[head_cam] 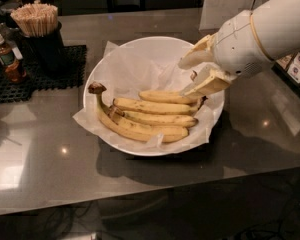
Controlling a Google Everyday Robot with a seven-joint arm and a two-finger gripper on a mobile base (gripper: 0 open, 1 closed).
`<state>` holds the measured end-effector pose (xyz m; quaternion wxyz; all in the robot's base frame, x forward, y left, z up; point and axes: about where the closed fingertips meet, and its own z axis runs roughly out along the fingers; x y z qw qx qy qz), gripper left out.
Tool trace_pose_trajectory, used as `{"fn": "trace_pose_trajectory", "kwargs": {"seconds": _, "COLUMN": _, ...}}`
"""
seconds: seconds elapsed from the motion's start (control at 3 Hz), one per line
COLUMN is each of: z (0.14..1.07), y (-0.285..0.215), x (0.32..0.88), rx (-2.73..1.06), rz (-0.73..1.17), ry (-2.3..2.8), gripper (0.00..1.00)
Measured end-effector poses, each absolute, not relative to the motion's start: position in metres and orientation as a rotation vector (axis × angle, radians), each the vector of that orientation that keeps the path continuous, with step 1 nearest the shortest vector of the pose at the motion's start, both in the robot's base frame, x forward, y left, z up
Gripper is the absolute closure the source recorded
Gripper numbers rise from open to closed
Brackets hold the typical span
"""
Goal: Pick banana from white bowl
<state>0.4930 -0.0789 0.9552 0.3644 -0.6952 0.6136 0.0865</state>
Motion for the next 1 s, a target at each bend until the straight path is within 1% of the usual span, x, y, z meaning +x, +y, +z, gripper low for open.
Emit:
{"fn": "trace_pose_trajectory", "kwargs": {"seconds": 0.33, "z": 0.950, "y": -0.081, "x": 0.501, "rx": -1.791, "rz": 0.225, "ry": 1.595, "gripper": 0.49}}
{"fn": "trace_pose_trajectory", "kwargs": {"seconds": 1.0, "z": 0.915, "y": -0.073, "x": 0.490, "rx": -1.794, "rz": 0.352, "ry": 1.654, "gripper": 0.50}}
